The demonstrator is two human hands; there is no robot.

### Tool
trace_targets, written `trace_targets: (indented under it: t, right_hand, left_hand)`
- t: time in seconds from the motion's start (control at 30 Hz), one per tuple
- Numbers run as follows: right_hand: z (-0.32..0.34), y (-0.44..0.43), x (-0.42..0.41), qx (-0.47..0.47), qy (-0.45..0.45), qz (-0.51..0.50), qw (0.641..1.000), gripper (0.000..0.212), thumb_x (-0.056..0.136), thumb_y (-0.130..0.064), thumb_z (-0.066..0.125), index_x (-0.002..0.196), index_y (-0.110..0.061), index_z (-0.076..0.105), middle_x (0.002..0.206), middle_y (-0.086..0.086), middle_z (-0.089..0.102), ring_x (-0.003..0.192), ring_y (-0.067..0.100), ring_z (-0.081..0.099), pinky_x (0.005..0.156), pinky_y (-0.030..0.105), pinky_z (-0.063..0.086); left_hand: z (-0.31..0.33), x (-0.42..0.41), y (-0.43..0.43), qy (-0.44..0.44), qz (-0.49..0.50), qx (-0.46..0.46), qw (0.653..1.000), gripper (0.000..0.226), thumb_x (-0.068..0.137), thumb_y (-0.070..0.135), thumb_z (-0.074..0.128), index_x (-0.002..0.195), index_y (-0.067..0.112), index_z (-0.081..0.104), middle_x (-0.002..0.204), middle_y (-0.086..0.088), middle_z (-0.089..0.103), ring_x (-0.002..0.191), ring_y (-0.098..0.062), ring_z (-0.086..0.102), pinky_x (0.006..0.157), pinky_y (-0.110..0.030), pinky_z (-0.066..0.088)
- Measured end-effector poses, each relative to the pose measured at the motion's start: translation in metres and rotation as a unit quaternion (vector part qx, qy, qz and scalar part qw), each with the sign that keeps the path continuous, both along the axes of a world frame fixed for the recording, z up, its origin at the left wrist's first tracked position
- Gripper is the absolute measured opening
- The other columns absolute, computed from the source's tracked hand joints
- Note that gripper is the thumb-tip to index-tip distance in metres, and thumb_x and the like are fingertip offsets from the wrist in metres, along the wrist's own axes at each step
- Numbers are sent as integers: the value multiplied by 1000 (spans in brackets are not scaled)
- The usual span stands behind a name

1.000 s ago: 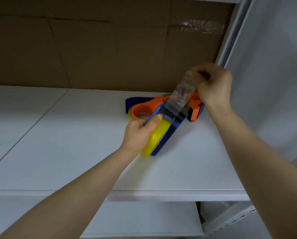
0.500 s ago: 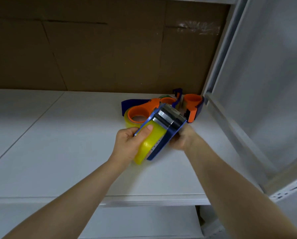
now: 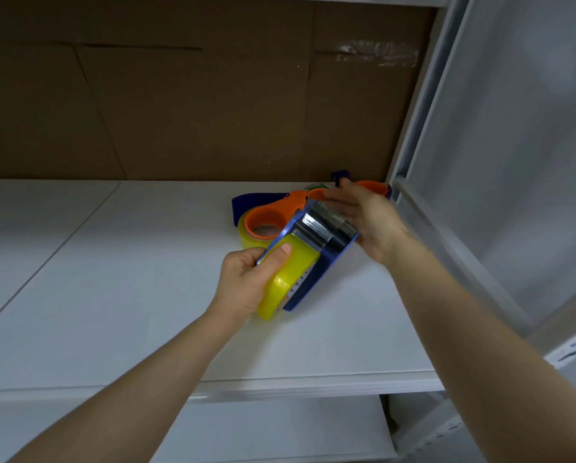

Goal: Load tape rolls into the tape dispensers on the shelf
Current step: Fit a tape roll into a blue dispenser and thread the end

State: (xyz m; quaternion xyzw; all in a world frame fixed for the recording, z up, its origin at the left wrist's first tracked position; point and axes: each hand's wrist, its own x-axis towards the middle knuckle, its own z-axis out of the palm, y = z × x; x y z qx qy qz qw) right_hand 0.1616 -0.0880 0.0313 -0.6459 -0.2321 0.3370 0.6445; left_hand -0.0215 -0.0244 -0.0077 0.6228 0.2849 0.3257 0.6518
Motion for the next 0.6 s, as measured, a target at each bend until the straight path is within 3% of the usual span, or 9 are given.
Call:
trace_targets:
  t: [0.13,0.27,0.37,0.5,0.6]
  right_hand:
    - [4,5,-22,-32,-95,68,993,23,91,-33,58,87,-13,67,78,1,69,65,10,66,63,21,56]
    - [6,-4,-16,-18,-33,102,994,22,94,-29,53,94,-10,66,81,2,71,73,14,68,70,26,56]
    - [-11,-10,-16,47,22,85,995,17,94,-21,54,94,-10,67,77,-1,74,75,14,69,73,27,56]
    - [-16,-9,-22,97,55,5,994,13,90,-17,59,87,-8,68,70,0,73,70,16,68,62,24,58]
    - [-18,-10,-28,95,126,26,987,16,89,-23,60,95,-10,68,87,7,73,81,20,69,74,33,57]
  left_hand:
    - [1,1,0,3,9,-3,1000,26,84,22,64,66,4,66,56,-7,65,51,-17,60,51,-22,49]
    - [4,2,1,8,15,1,1000,24,84,23,64,66,6,67,59,-7,66,56,-17,61,54,-23,50]
    - [5,4,0,12,14,-1,1000,23,84,23,65,67,8,68,56,-1,67,53,-14,62,53,-22,51]
    - [7,7,1,8,10,-3,1000,23,84,22,65,64,10,68,55,3,68,53,-11,63,55,-22,52]
    - [7,4,3,9,19,-9,1000,28,85,25,64,62,9,65,51,2,66,49,-9,62,52,-21,52]
